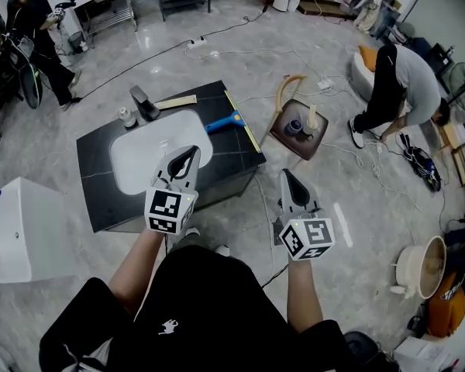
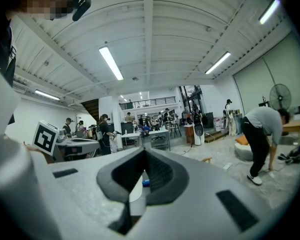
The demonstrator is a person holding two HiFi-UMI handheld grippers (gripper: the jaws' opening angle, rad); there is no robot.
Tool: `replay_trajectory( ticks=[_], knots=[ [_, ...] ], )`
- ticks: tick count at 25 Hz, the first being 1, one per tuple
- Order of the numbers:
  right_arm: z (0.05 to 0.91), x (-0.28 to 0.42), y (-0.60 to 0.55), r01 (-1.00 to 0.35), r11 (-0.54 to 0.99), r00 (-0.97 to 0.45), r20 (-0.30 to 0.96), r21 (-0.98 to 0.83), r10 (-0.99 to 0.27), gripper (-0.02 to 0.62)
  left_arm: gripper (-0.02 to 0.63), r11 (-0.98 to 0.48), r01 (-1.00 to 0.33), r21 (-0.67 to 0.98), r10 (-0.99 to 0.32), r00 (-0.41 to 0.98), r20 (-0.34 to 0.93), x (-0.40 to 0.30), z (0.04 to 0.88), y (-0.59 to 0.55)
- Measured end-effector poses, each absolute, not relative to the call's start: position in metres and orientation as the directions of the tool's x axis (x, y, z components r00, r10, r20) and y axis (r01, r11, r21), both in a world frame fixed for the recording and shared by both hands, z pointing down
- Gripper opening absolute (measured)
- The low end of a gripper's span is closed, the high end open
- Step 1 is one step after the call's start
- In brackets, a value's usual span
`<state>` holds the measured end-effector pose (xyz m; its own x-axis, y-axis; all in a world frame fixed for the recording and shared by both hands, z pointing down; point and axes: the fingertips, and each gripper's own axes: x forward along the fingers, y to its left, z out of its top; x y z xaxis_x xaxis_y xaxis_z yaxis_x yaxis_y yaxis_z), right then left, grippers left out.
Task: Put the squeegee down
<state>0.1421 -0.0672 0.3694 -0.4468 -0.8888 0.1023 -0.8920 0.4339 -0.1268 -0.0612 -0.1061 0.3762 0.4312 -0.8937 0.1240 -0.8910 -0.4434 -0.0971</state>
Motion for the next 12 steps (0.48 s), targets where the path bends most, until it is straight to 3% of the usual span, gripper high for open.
replay_trajectory(
  ticks=[12],
  knots=[
    [0.3735, 0.1483, -0.0716, -0.896, 0.427, -0.440, 0.107, -0.123, -0.892, 0.002, 0.003, -0.458, -0.884, -0.098, -0.887, 0.445, 0.126, -0.0518, 0.3811, -0.1137]
  ],
)
